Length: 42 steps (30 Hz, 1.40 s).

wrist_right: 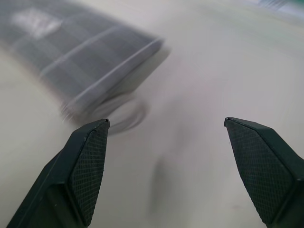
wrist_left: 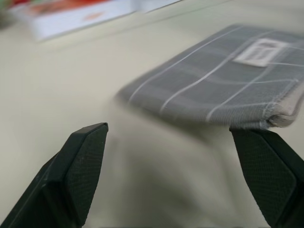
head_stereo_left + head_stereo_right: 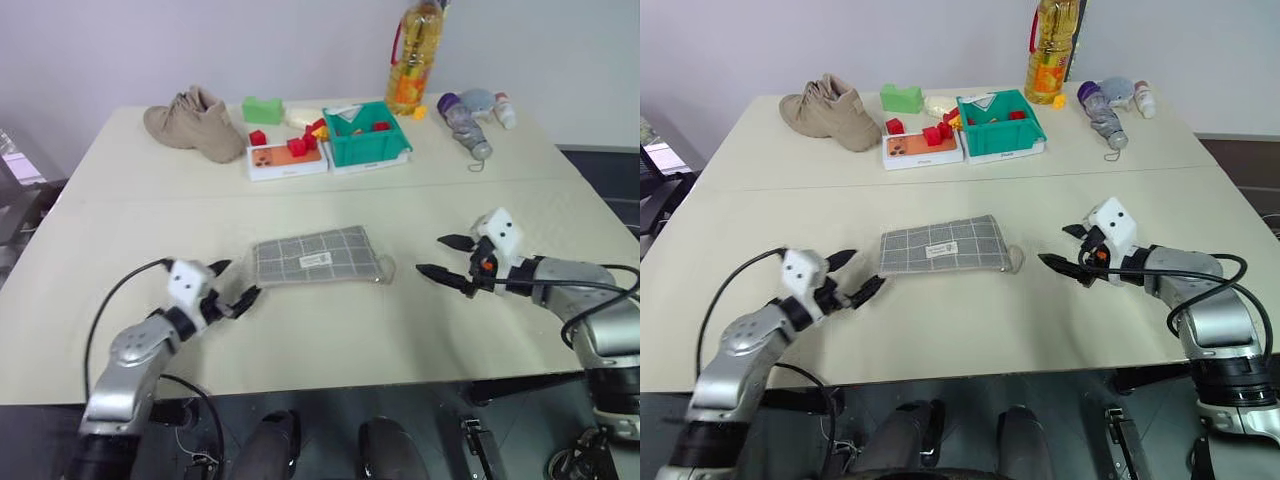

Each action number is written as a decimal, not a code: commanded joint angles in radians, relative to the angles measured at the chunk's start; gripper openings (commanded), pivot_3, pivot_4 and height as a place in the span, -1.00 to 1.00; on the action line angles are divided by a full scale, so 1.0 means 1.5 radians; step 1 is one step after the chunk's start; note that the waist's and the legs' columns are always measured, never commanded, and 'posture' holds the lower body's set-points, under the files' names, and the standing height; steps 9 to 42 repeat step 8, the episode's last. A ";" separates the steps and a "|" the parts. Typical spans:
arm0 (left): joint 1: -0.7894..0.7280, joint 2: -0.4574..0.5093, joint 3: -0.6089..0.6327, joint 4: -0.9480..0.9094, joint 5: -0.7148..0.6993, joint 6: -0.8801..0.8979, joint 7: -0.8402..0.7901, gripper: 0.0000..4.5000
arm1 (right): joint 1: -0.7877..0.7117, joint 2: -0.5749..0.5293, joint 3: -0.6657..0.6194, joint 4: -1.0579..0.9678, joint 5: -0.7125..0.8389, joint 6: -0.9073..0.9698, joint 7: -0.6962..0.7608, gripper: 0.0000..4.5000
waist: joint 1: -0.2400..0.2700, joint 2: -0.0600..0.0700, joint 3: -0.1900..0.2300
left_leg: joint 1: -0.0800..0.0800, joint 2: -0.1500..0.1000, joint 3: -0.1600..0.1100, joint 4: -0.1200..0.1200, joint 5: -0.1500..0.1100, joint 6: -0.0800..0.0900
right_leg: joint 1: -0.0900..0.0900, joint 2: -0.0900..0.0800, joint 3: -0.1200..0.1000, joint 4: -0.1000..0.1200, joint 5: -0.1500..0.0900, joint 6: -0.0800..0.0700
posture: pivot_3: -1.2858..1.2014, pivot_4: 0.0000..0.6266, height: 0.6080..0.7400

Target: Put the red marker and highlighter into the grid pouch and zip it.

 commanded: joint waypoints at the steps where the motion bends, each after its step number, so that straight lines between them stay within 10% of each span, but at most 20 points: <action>1: 0.023 0.009 0.041 -0.036 -0.003 0.025 0.033 0.98 | 0.006 0.011 -0.027 0.001 0.012 -0.028 -0.008 0.78 | 0.004 0.000 0.000 | 0.000 0.000 0.000 0.000 0.000 0.000 | 0.000 0.000 0.000 0.000 0.000 0.000 | 0.03 -0.52 0.99; 42: 0.055 0.004 0.068 -0.050 -0.001 0.022 0.056 0.98 | 0.007 0.045 -0.023 0.026 0.005 -0.054 -0.036 0.78 | 0.005 0.000 0.000 | 0.000 0.000 0.000 0.000 0.000 0.000 | 0.000 -0.001 0.000 -0.001 0.000 0.000 | 0.03 -0.52 0.99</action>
